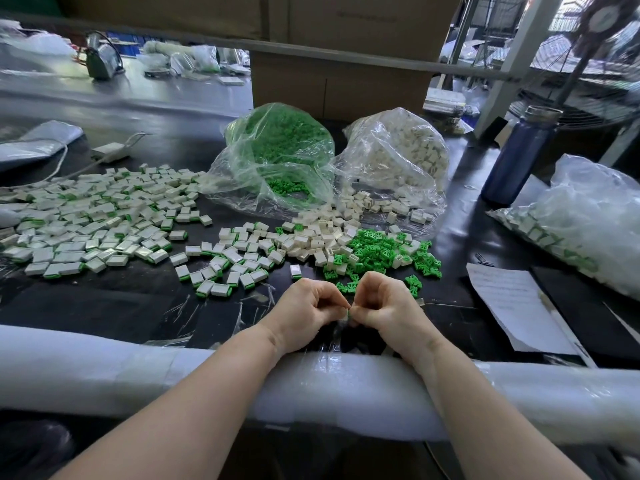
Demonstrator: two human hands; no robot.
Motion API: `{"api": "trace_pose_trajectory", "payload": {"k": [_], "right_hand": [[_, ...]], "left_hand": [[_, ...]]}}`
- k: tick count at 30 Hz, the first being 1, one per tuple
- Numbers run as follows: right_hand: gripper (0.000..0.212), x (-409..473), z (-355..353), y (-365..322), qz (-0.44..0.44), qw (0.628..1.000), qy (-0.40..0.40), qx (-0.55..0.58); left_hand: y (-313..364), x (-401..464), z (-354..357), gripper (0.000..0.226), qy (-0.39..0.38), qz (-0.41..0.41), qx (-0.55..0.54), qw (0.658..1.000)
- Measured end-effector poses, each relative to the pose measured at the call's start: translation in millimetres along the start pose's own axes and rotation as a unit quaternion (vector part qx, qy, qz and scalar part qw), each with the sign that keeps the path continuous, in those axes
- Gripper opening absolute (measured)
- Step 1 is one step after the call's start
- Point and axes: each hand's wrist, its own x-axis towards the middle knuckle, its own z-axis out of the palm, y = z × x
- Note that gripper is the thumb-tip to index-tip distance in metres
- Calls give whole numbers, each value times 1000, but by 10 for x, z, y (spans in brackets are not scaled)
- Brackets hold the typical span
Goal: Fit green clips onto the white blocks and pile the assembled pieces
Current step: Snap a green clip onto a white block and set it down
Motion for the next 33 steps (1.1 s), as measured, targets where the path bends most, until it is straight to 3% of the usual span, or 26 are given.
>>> {"api": "trace_pose_trajectory", "payload": {"k": [5, 11, 16, 20, 23, 27, 33], "right_hand": [[29, 2, 3, -3, 2, 1000, -4, -2], [18, 23, 27, 12, 12, 999, 44, 26], [13, 32, 32, 14, 22, 995, 71, 66], [11, 16, 27, -7, 24, 993, 73, 91], [9, 2, 29, -22, 22, 993, 75, 83], [14, 8, 66, -31, 33, 993, 92, 63], [22, 7, 55, -41, 39, 997, 64, 16]], "left_hand": [[-21, 1, 10, 7, 0, 8, 11, 1000], [-41, 14, 37, 8, 60, 2, -16, 998], [-73, 13, 40, 19, 68, 4, -23, 997], [-83, 28, 43, 4, 75, -11, -39, 996], [-87, 38, 17, 10, 78, -11, -39, 996], [-81, 35, -3, 8, 67, -23, -73, 995], [-94, 25, 1, 11, 50, -27, -20, 998]]}}
